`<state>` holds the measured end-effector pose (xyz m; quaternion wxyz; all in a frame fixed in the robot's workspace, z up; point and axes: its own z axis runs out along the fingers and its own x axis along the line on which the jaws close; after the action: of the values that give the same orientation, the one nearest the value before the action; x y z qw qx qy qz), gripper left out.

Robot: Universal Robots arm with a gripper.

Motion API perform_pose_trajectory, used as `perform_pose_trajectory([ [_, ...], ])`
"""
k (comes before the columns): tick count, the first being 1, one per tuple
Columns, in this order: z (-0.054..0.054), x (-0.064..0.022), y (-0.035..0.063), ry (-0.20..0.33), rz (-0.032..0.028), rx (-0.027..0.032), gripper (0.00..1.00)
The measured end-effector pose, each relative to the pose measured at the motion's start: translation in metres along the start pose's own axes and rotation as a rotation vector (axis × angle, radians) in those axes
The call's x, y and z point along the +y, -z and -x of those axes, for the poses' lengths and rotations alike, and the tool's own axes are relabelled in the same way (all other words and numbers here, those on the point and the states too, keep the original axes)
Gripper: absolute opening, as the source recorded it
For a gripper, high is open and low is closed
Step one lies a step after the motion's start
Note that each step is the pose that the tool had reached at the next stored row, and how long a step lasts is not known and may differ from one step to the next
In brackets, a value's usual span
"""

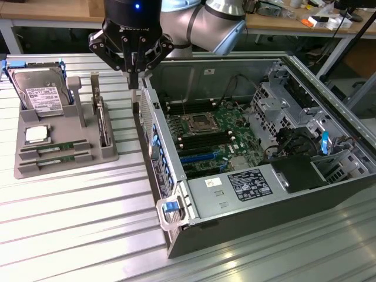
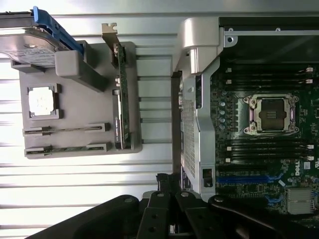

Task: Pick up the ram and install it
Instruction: 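Reach for the ram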

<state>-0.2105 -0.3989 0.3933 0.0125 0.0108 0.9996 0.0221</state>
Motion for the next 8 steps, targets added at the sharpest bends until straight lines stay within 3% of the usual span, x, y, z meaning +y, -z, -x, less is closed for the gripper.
perform_pose_trajectory([
  [8, -0.013, -0.0003, 0.0003, 0.0, 0.0, 0.0, 0.11],
])
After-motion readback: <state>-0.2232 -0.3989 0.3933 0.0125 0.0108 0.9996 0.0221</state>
